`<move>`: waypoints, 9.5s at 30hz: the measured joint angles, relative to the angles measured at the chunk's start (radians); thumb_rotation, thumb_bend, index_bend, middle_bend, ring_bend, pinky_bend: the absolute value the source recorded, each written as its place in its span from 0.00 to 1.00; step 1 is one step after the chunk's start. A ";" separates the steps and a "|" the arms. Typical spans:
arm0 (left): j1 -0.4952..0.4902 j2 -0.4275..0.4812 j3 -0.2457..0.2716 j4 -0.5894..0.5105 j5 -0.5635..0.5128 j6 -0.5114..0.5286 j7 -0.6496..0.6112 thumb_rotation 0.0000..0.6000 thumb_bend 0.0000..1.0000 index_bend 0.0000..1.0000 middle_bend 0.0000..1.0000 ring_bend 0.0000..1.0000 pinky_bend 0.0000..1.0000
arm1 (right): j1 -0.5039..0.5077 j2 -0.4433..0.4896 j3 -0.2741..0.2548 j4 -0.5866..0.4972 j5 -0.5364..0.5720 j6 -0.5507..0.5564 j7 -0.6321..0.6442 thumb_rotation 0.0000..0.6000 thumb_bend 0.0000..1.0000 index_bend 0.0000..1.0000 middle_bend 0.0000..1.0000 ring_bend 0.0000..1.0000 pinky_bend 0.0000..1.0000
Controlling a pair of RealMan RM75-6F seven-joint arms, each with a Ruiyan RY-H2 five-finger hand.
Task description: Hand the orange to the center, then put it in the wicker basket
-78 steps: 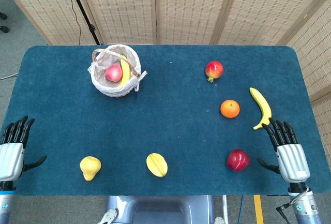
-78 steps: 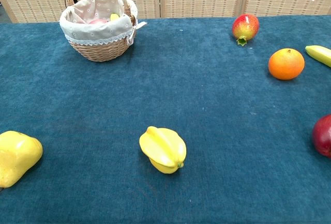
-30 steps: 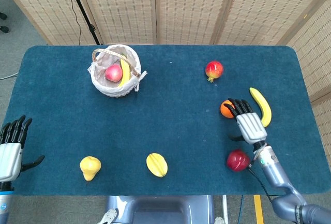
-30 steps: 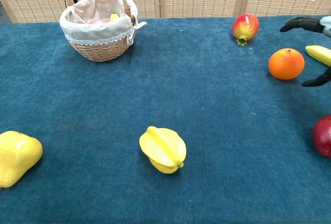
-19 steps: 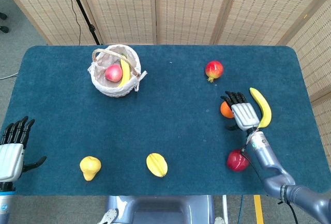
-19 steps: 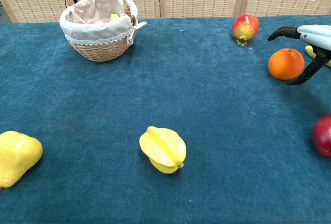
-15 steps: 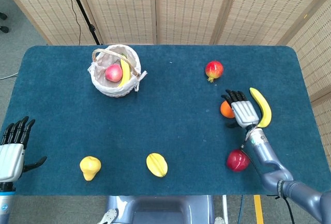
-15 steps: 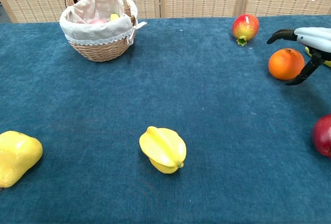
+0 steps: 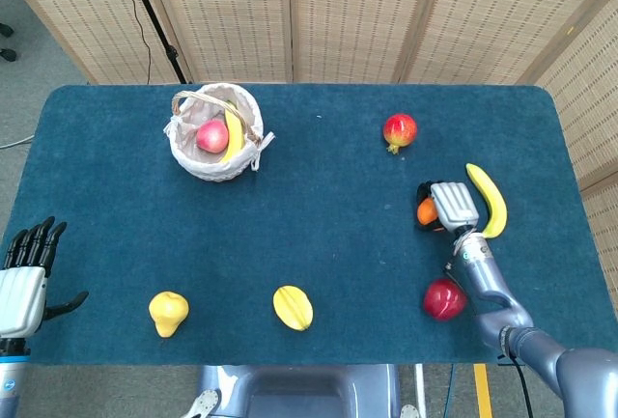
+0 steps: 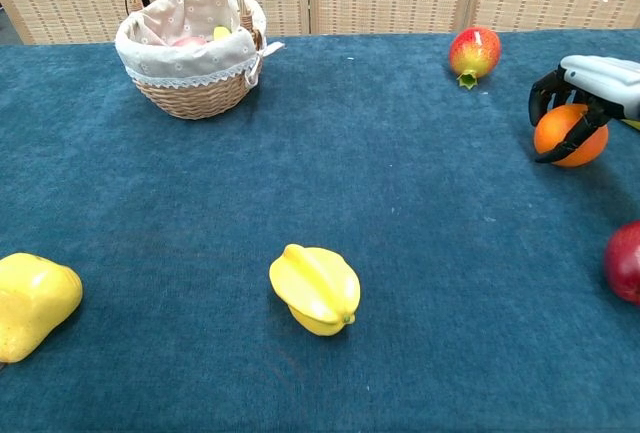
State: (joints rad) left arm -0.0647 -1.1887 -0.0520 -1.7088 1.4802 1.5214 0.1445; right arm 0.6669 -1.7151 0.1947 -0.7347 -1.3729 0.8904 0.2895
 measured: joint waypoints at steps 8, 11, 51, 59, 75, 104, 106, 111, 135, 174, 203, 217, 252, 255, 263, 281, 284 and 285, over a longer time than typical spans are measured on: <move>-0.003 -0.002 -0.001 0.002 -0.004 -0.006 -0.001 1.00 0.00 0.00 0.00 0.00 0.00 | -0.008 0.038 0.004 -0.082 0.007 0.029 -0.040 1.00 0.07 0.72 0.64 0.65 0.71; -0.003 -0.003 -0.001 0.002 -0.002 -0.003 0.002 1.00 0.00 0.00 0.00 0.00 0.00 | -0.011 0.060 0.013 -0.156 0.013 0.047 -0.072 1.00 0.07 0.72 0.64 0.65 0.71; 0.023 0.042 -0.026 0.007 -0.028 0.034 -0.092 1.00 0.00 0.00 0.00 0.00 0.00 | 0.283 -0.288 0.165 -0.321 0.259 -0.070 -0.493 1.00 0.07 0.73 0.64 0.65 0.71; 0.017 0.039 -0.025 0.011 -0.031 0.019 -0.095 1.00 0.00 0.00 0.00 0.00 0.00 | 0.382 -0.372 0.244 -0.207 0.310 -0.101 -0.473 1.00 0.07 0.73 0.64 0.65 0.71; 0.015 0.039 -0.025 0.012 -0.032 0.015 -0.098 1.00 0.00 0.00 0.00 0.00 0.00 | 0.366 -0.291 0.223 -0.311 0.357 -0.147 -0.480 1.00 0.00 0.40 0.29 0.28 0.33; 0.005 0.019 -0.020 0.015 -0.027 0.002 -0.069 1.00 0.00 0.00 0.00 0.00 0.00 | 0.221 0.271 0.110 -0.911 0.406 -0.015 -0.668 1.00 0.00 0.21 0.07 0.03 0.07; 0.005 0.017 -0.019 0.014 -0.024 0.002 -0.066 1.00 0.00 0.00 0.00 0.00 0.00 | 0.165 0.333 0.079 -0.977 0.343 0.043 -0.659 1.00 0.00 0.22 0.09 0.04 0.09; 0.006 0.014 -0.016 0.011 -0.012 0.013 -0.061 1.00 0.00 0.00 0.00 0.00 0.00 | 0.039 0.413 -0.002 -1.052 0.181 0.185 -0.601 1.00 0.00 0.25 0.11 0.06 0.09; -0.094 -0.046 -0.040 0.065 0.003 -0.109 -0.111 1.00 0.00 0.00 0.00 0.00 0.00 | -0.447 0.516 -0.250 -0.889 -0.178 0.705 -0.282 1.00 0.00 0.31 0.17 0.10 0.09; -0.533 -0.555 -0.124 0.328 -0.147 -0.516 0.005 1.00 0.00 0.00 0.00 0.00 0.02 | -0.609 0.594 -0.211 -0.903 -0.350 0.879 -0.114 1.00 0.00 0.33 0.17 0.11 0.09; -0.557 -0.814 -0.132 0.722 -0.044 -0.280 -0.151 1.00 0.20 0.64 0.61 0.49 0.52 | -0.638 0.607 -0.207 -0.908 -0.419 0.894 -0.083 1.00 0.00 0.35 0.17 0.13 0.11; -0.493 -0.595 -0.135 0.453 -0.006 -0.155 -0.034 1.00 0.20 0.65 0.61 0.49 0.52 | -0.632 0.604 -0.203 -0.904 -0.409 0.863 -0.071 1.00 0.00 0.35 0.17 0.13 0.11; -0.599 -0.336 -0.237 0.659 -0.058 -0.263 0.182 1.00 0.20 0.65 0.61 0.50 0.52 | -0.637 0.616 -0.210 -0.907 -0.440 0.867 -0.023 1.00 0.00 0.37 0.18 0.14 0.12; -0.645 -0.373 -0.244 0.753 -0.050 -0.276 0.156 1.00 0.20 0.65 0.61 0.50 0.52 | -0.636 0.616 -0.211 -0.907 -0.447 0.868 -0.023 1.00 0.00 0.37 0.18 0.14 0.12; -0.756 -0.480 -0.245 0.963 -0.019 -0.306 0.070 1.00 0.20 0.65 0.61 0.49 0.52 | -0.633 0.616 -0.211 -0.907 -0.443 0.859 -0.019 1.00 0.00 0.38 0.18 0.14 0.12; -0.812 -0.533 -0.156 1.072 0.024 -0.354 -0.106 1.00 0.00 0.27 0.18 0.14 0.26 | -0.636 0.616 -0.203 -0.906 -0.426 0.856 -0.022 1.00 0.00 0.38 0.18 0.14 0.12; -0.798 -0.500 -0.153 1.007 0.020 -0.343 -0.097 1.00 0.00 0.27 0.18 0.14 0.26 | -0.635 0.615 -0.202 -0.905 -0.424 0.852 -0.024 1.00 0.00 0.38 0.18 0.15 0.12; -0.791 -0.489 -0.153 0.982 0.018 -0.338 -0.092 1.00 0.00 0.27 0.18 0.14 0.26 | -0.634 0.614 -0.201 -0.905 -0.423 0.850 -0.024 1.00 0.00 0.38 0.18 0.15 0.12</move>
State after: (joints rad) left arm -0.8558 -1.6776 -0.2045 -0.7263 1.4984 1.1837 0.0521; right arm 0.0325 -1.1011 -0.0067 -1.6398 -1.7954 1.7409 0.2660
